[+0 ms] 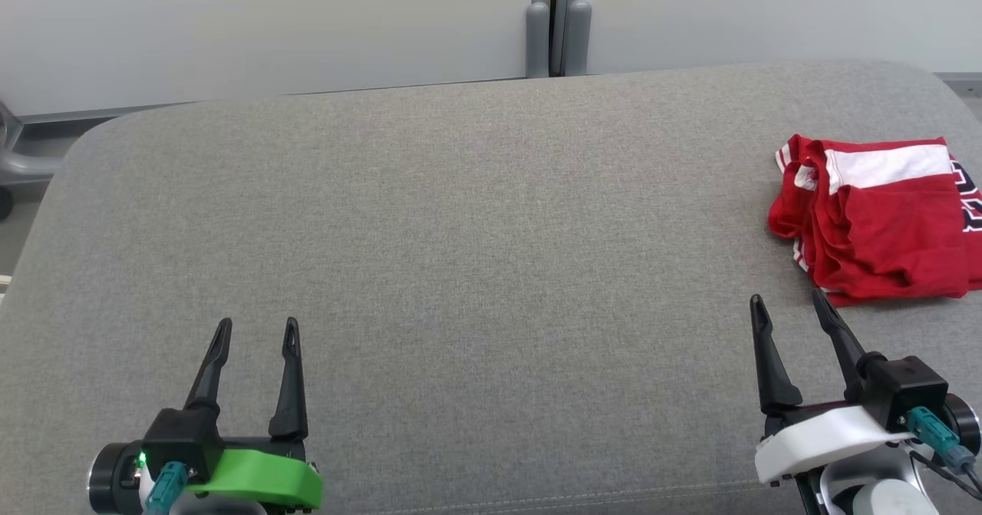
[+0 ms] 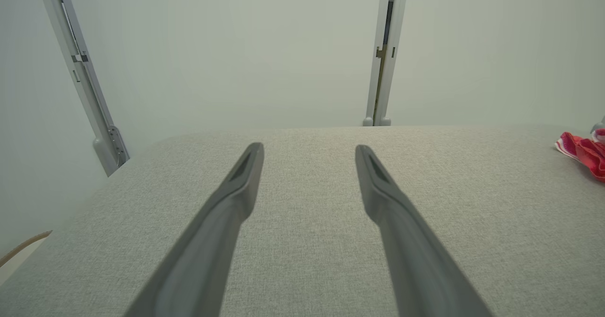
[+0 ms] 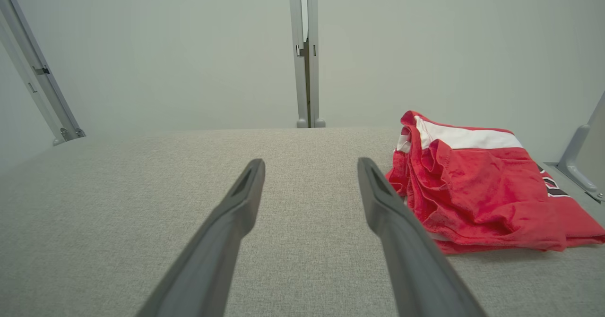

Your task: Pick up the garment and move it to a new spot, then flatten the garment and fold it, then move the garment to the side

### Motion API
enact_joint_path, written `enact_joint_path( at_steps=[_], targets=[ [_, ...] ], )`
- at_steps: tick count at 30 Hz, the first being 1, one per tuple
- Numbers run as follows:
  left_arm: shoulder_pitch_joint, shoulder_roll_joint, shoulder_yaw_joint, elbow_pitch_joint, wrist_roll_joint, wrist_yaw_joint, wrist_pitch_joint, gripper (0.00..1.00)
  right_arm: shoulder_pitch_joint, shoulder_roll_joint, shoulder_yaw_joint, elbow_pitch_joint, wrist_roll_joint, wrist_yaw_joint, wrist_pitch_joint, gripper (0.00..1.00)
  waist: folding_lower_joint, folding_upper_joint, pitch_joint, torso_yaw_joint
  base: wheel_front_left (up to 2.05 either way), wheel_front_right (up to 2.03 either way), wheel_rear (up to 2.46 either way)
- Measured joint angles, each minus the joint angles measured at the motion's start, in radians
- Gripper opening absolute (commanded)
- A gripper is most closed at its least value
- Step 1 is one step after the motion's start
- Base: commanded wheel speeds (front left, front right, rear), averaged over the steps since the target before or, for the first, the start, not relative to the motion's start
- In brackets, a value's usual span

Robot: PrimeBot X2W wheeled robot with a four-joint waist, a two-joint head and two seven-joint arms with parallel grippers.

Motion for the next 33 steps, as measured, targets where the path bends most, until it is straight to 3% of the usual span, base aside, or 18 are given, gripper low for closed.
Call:
enact_joint_path(
  at_steps=[32,33],
  targets=[
    [-0.007,0.002,-0.022,0.005,-0.004,0.021,0.005,1.0,0.01,0.005,-0.012,-0.016,0.005,0.0,0.007,1.0,0.0,0.0,0.008,0.005,0.0,0.0,0.0],
    [-0.009,0.002,-0.022,0.005,-0.006,0.023,0.005,0.0,0.01,0.005,-0.012,-0.016,0.005,0.0,0.007,0.0,0.0,0.0,0.009,0.006,0.0,0.0,0.0]
  ],
)
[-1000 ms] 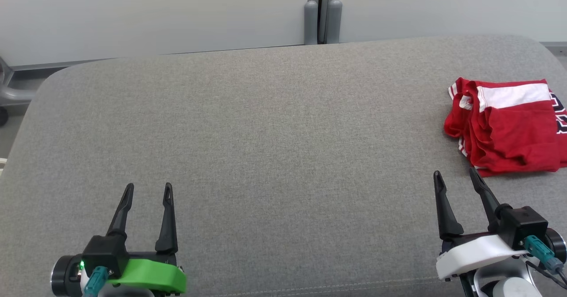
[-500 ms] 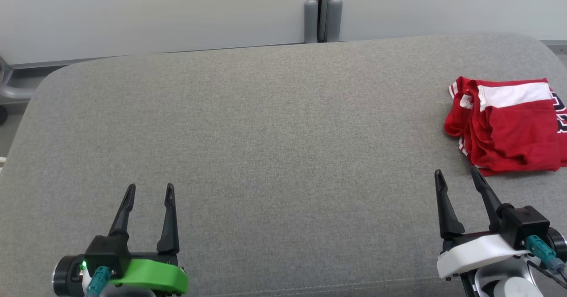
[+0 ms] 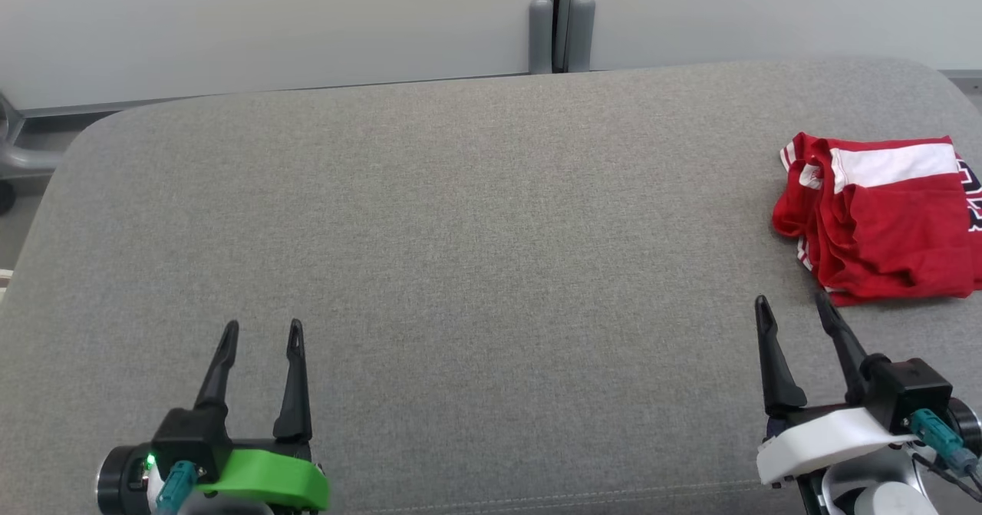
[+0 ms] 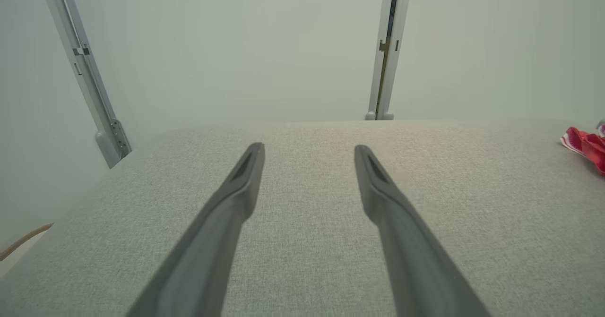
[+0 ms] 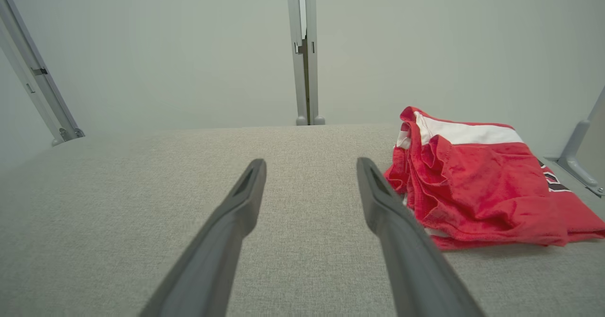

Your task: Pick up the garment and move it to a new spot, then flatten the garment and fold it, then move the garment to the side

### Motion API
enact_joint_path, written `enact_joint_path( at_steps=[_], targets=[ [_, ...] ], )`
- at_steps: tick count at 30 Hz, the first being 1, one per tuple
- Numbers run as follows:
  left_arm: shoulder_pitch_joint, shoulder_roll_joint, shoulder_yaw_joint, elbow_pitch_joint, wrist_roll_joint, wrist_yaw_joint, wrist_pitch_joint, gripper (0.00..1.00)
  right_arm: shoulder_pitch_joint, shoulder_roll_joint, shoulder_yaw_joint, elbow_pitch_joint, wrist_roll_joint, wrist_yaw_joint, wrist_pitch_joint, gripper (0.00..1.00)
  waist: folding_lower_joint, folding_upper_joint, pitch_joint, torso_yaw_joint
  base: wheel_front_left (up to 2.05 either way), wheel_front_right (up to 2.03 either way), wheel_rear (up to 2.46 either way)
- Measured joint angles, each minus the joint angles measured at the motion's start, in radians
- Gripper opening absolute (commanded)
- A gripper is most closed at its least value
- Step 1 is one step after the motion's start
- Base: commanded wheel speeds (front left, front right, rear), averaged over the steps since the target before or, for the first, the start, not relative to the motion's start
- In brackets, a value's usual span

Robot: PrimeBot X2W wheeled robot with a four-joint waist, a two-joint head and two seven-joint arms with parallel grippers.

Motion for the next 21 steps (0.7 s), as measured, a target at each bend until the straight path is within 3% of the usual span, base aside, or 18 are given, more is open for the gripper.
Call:
enact_joint_path(
  at_steps=[4,21],
  targets=[
    [0.014,-0.011,-0.002,0.036,-0.009,-0.002,0.003,0.0,0.003,0.007,0.0,0.039,0.008,0.0,0.006,0.0,0.0,0.0,0.0,0.0,0.0,0.0,0.0],
    [-0.091,-0.042,0.05,0.157,-0.292,-0.049,0.053,0.0,-0.123,0.006,-0.066,0.191,0.299,0.0,0.098,0.0,0.0,0.0,0.002,-0.003,0.0,0.0,0.0]
  ],
)
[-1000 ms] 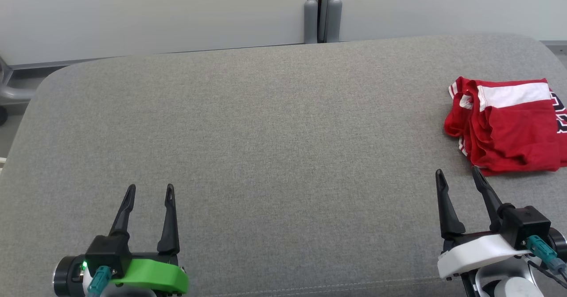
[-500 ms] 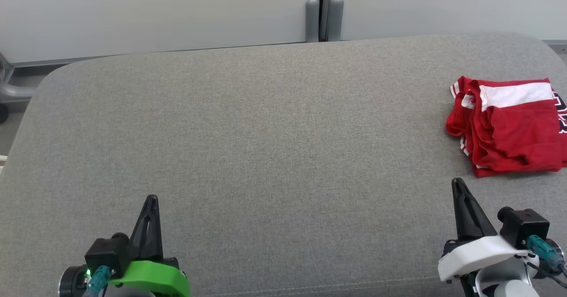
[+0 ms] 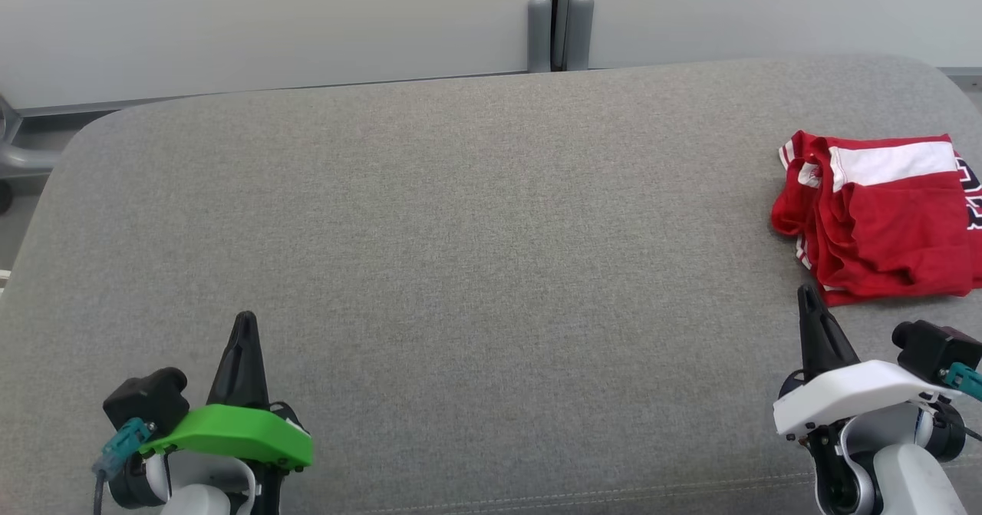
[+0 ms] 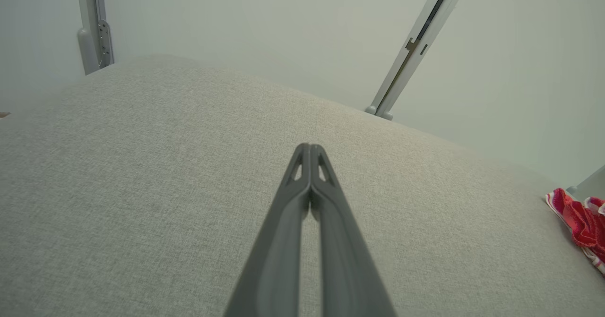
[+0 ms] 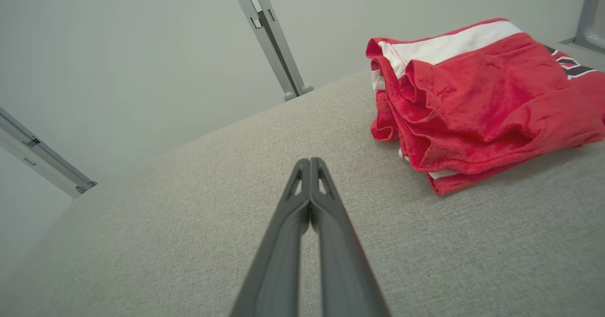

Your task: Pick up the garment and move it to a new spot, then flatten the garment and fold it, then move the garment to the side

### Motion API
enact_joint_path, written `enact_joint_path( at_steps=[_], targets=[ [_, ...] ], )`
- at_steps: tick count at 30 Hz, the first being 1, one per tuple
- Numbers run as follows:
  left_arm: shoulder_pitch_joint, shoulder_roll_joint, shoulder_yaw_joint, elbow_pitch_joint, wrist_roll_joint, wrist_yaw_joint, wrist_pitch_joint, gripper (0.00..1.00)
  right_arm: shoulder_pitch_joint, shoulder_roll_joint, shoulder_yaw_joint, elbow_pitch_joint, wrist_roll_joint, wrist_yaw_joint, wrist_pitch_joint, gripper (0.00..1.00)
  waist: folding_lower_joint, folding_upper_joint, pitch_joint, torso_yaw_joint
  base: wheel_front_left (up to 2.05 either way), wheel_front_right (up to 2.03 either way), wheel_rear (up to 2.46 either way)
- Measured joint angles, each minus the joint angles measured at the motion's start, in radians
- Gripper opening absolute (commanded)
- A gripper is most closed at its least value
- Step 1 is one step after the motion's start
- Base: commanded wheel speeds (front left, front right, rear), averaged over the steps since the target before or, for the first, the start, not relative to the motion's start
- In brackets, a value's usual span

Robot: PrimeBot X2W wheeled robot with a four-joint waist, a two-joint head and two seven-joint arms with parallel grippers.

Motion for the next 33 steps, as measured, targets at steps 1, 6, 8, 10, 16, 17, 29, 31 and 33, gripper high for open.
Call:
enact_joint_path(
  at_steps=[1,6,8,10,16,17,29,31,33],
  targets=[
    [-0.008,-0.002,0.003,0.006,-0.016,-0.002,0.001,0.0,-0.007,0.0,-0.002,0.007,0.017,0.0,0.002,0.0,0.0,0.0,0.0,0.0,0.0,0.0,0.0],
    [-0.041,-0.012,0.02,0.036,-0.093,-0.017,0.016,0.0,-0.043,-0.002,-0.016,0.046,0.095,0.0,0.025,0.0,0.0,0.0,0.001,-0.001,0.0,0.0,0.0],
    [-0.053,-0.017,0.025,0.051,-0.119,-0.019,0.019,0.0,-0.058,-0.003,-0.021,0.062,0.127,0.0,0.033,0.0,0.0,0.0,0.001,-0.001,0.0,0.0,0.0],
    [-0.064,-0.019,0.029,0.06,-0.149,-0.027,0.026,0.0,-0.072,-0.004,-0.025,0.076,0.156,0.0,0.041,0.0,0.0,0.0,0.001,-0.002,0.0,0.0,0.0],
    [-0.1,-0.026,0.045,0.093,-0.23,-0.04,0.04,0.0,-0.112,-0.008,-0.035,0.118,0.246,0.0,0.063,0.0,0.0,0.0,0.002,-0.003,0.0,0.0,0.0],
    [-0.107,-0.027,0.048,0.098,-0.24,-0.044,0.043,0.0,-0.118,-0.008,-0.037,0.125,0.26,0.0,0.064,0.0,0.0,0.0,0.002,-0.003,0.0,0.0,0.0],
    [-0.172,-0.045,0.076,0.158,-0.384,-0.067,0.066,0.0,-0.191,-0.017,-0.055,0.202,0.421,-0.001,0.105,0.0,0.0,0.0,0.003,-0.005,0.0,0.0,0.0],
    [-0.182,-0.048,0.081,0.167,-0.41,-0.071,0.07,0.0,-0.202,-0.019,-0.058,0.214,0.447,-0.001,0.107,0.0,0.0,0.0,0.003,-0.005,0.0,0.0,0.0],
    [-0.191,-0.05,0.086,0.178,-0.428,-0.075,0.073,0.0,-0.213,-0.021,-0.06,0.225,0.47,-0.001,0.114,0.0,0.0,0.0,0.003,-0.005,0.0,0.0,0.0]
  ],
)
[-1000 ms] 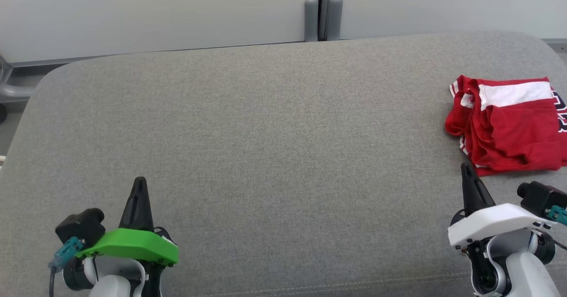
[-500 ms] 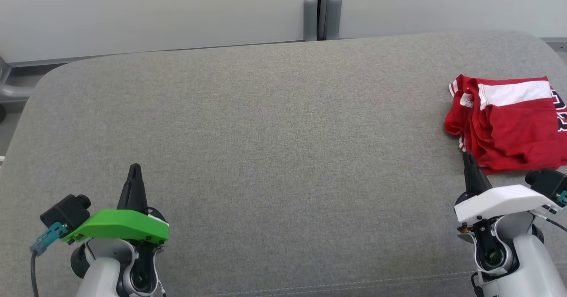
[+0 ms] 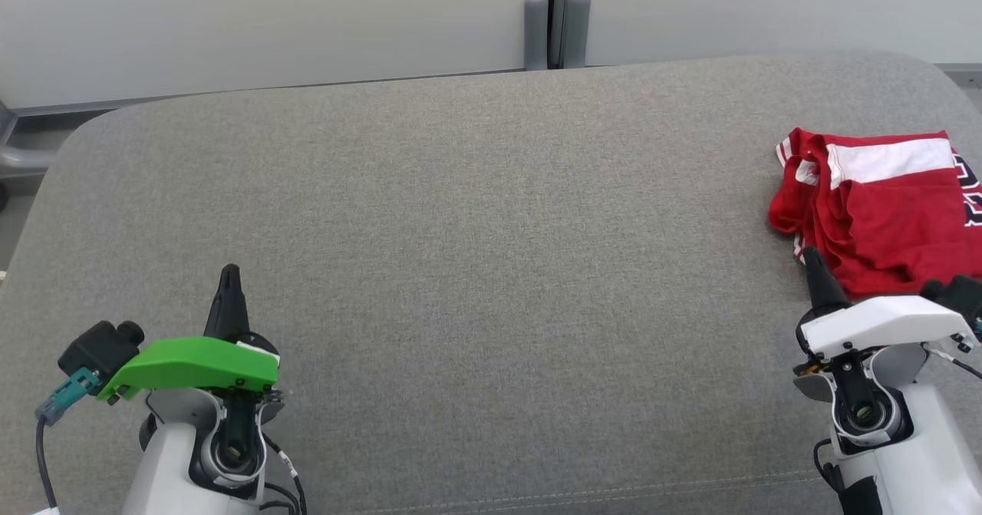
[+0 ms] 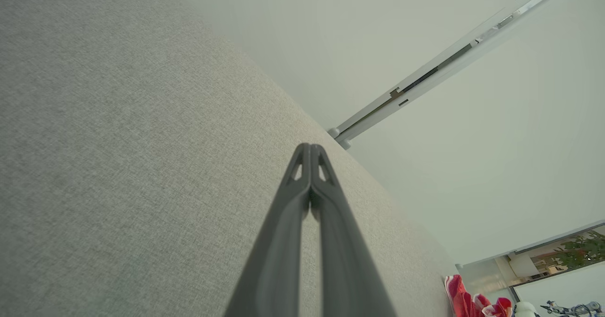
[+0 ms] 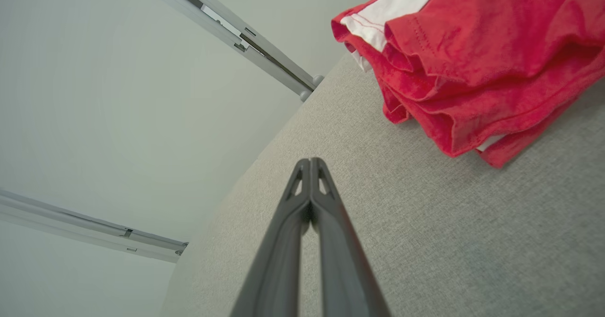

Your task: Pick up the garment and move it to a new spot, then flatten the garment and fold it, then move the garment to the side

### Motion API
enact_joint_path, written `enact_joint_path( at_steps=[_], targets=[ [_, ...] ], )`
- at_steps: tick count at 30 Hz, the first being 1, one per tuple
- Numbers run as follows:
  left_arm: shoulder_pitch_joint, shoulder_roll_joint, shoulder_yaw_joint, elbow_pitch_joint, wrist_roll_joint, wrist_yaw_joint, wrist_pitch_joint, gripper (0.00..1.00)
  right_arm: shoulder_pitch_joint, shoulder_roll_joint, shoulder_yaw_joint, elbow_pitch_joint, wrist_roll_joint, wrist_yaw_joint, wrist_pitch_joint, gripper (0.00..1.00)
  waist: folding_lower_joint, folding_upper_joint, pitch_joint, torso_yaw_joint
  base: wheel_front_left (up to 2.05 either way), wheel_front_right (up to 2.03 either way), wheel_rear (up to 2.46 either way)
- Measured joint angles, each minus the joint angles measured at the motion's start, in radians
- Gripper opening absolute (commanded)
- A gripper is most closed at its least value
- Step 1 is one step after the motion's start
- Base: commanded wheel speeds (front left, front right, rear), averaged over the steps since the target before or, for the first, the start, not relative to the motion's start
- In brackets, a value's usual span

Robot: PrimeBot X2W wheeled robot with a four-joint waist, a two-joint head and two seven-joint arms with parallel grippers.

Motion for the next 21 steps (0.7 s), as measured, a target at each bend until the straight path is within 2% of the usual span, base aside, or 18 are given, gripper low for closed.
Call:
enact_joint_path(
  at_steps=[21],
  targets=[
    [-0.09,-0.021,0.038,0.08,-0.198,-0.032,0.035,0.0,-0.101,-0.012,-0.022,0.105,0.225,0.0,0.053,0.0,0.0,0.0,0.002,-0.003,0.0,0.0,0.0]
  ],
)
